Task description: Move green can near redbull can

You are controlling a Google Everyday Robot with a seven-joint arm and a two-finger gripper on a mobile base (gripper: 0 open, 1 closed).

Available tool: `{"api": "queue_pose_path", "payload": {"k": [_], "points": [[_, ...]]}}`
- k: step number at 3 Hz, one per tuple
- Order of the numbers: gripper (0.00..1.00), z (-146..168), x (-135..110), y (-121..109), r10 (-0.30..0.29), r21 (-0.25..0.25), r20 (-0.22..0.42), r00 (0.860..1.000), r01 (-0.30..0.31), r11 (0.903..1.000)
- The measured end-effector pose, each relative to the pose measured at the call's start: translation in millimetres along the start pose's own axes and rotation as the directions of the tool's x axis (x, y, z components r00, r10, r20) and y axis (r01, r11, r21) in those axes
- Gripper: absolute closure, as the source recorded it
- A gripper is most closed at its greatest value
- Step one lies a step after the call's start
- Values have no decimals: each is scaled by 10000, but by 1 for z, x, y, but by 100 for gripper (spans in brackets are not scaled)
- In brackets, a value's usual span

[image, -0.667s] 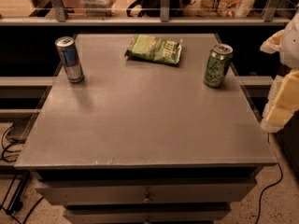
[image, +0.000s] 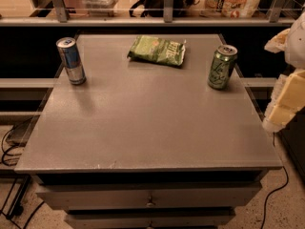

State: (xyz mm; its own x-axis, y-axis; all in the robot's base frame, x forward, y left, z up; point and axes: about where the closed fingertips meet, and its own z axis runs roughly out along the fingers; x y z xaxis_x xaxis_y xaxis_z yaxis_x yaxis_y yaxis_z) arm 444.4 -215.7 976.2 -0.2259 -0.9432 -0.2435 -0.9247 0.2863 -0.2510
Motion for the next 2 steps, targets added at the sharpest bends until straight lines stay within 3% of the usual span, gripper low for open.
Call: {"api": "queue_pose_path", "payload": {"k": [1,2], "points": [[0,15,1,-16,786,115,1122,9906,-804,9967],[0,34,-4,-42,1364,383,2246,9649,-1486,9882]]}}
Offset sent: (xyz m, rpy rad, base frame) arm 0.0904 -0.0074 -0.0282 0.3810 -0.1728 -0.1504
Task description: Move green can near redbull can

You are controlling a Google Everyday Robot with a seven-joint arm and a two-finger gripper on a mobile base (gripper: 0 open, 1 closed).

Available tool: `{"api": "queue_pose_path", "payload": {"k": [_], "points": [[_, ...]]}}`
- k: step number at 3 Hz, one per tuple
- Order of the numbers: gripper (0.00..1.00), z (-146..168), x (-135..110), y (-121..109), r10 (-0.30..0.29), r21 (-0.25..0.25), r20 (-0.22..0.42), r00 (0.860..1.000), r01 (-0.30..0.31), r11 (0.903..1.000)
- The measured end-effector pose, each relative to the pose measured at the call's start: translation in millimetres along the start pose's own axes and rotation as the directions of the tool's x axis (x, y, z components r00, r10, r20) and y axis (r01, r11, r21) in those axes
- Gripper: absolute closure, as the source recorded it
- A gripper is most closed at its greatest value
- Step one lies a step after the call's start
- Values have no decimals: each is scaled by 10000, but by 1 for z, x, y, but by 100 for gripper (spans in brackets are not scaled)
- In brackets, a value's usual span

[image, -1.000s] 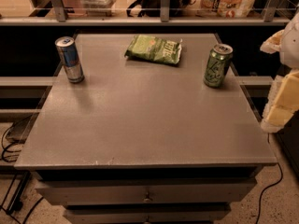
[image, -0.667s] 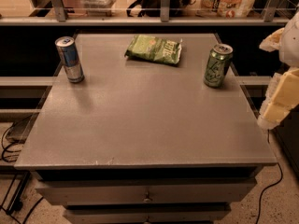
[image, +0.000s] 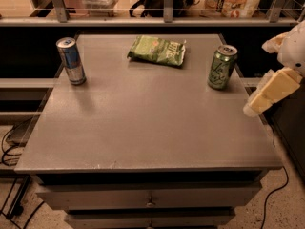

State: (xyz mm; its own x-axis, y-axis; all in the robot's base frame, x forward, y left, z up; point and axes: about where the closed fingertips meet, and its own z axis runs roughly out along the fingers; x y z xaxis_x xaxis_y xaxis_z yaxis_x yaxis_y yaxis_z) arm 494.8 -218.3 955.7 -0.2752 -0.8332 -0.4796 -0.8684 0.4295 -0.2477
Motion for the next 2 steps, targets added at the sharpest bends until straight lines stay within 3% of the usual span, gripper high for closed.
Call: {"api": "queue_pose_path", "payload": {"k": [1,2], "points": [[0,21,-3,-33,487,233,720,9962,-505,9985],[0,24,-3,-36,512,234,756,9958,-531,9983]]}}
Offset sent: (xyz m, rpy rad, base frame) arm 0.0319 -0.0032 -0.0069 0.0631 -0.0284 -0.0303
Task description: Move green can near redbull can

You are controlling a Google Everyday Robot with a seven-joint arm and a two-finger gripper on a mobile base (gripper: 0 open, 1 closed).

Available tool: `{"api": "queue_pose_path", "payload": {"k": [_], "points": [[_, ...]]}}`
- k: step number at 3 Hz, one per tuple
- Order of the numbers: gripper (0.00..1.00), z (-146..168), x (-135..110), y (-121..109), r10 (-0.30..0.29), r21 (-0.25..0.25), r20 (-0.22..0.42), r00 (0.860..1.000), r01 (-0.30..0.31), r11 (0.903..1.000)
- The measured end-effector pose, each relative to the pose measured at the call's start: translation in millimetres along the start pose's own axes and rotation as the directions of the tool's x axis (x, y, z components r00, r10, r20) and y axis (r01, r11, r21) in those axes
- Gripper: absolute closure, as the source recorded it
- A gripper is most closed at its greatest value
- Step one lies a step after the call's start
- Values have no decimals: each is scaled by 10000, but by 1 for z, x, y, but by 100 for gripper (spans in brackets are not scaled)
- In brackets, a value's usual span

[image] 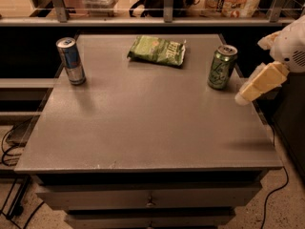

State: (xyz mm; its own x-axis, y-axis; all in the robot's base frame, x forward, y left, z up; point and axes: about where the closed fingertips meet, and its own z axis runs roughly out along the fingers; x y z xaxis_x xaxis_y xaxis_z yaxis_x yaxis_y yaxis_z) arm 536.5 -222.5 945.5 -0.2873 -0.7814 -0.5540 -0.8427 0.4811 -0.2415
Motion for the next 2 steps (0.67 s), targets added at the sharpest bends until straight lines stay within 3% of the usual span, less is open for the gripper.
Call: {"api": "queue_pose_path", "payload": {"k": [2], "points": [[0,26,-9,-15,573,363,501,9971,-591,9976]]}}
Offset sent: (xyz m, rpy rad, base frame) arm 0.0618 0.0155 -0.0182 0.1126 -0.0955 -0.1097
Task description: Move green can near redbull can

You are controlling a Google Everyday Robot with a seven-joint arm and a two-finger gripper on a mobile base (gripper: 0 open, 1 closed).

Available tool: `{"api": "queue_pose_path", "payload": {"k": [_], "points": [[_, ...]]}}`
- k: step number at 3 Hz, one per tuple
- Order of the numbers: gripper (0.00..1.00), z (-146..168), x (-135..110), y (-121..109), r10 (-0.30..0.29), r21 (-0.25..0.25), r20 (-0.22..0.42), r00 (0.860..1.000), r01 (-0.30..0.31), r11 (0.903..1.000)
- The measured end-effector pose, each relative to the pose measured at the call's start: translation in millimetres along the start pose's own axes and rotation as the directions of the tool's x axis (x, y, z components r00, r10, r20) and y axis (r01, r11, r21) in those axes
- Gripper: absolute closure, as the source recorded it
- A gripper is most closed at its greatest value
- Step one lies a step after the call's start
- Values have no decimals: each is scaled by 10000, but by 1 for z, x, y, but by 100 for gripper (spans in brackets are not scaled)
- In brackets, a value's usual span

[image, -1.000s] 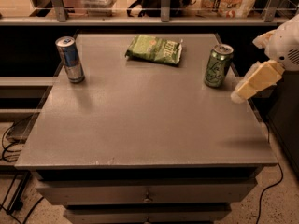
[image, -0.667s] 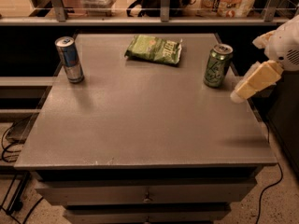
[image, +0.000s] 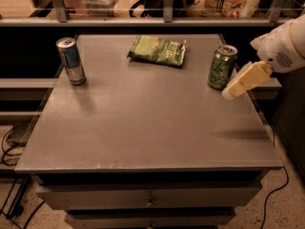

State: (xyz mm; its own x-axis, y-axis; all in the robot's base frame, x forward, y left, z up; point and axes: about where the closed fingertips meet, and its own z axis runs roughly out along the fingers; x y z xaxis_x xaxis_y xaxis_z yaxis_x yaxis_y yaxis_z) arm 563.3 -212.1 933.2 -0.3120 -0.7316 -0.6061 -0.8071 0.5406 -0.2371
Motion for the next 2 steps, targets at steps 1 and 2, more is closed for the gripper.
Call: {"api": "queue_pose_path", "payload": {"k": [1,2], "points": [[0,20,-11,-20,60,378,571,9984,-82,9993],[0,43,-19,-41,120,477,1019,9947,-169,9987]]}}
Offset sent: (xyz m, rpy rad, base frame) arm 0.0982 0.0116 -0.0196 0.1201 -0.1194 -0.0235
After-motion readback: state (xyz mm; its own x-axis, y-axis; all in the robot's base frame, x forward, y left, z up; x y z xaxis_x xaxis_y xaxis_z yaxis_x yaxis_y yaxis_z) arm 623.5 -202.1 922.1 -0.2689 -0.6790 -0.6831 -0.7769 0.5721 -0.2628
